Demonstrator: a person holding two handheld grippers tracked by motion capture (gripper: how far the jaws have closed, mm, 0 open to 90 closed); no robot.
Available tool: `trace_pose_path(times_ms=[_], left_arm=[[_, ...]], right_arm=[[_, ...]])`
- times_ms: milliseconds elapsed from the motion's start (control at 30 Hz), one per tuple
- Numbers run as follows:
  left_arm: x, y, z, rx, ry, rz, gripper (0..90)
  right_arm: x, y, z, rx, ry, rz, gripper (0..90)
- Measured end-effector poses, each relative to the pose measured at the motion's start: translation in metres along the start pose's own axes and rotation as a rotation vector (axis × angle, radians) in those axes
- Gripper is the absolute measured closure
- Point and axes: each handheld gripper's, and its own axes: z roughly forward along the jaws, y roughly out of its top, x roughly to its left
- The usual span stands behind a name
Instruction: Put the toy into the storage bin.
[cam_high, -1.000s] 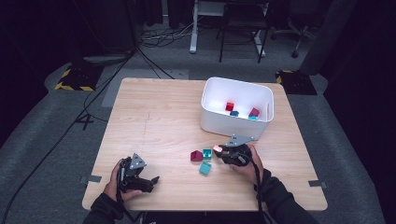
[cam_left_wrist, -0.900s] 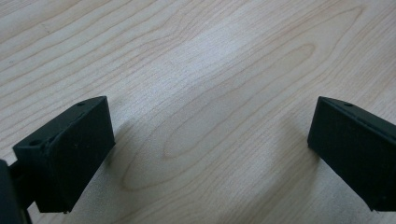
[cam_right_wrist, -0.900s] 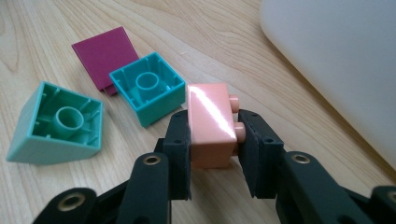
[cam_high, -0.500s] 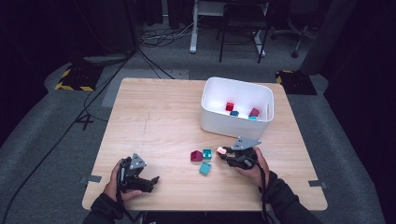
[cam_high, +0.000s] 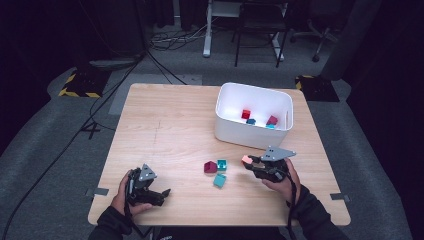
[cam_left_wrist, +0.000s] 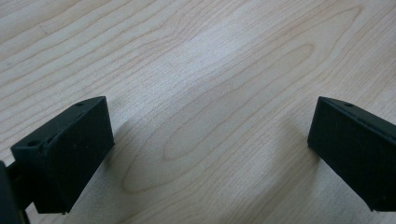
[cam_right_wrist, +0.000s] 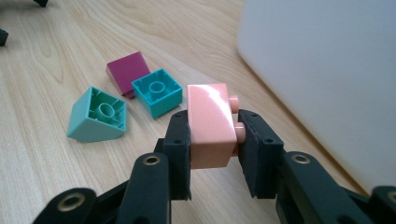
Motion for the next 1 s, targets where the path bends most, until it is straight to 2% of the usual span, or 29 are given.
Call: trace_pose_path(times_ms=[200, 467, 533, 733, 933, 1000], left_arm=[[0.0, 0.0, 0.0, 0.002, 0.001, -0.001, 0.3], [0.0, 0.0, 0.0, 0.001, 0.0, -0.002, 0.3], [0.0, 0.0, 0.0, 0.001, 0.001, -0.001, 0.3], [-0.001, 0.0, 0.0, 0.001, 0.003, -0.006, 0.4], [0.0, 0.0, 0.0, 0.002, 0.002, -0.006, 0.3], [0.0, 0.0, 0.0, 0.001, 0.001, -0.004, 0.4]], right_arm=[[-0.008, 0.001, -0.017, -0.021, -0.031, 0.017, 66.7], [-0.017, 0.006, -0.034, -0.051, -0.048, 0.028, 66.6], [-0.019, 0.008, -0.037, -0.068, -0.036, 0.032, 66.7], [-0.022, 0.015, -0.044, -0.072, -0.03, 0.03, 66.8], [-0.025, 0.026, -0.053, -0.08, -0.028, 0.011, 66.8], [-0.028, 0.032, -0.057, -0.094, -0.02, 0.022, 66.8]])
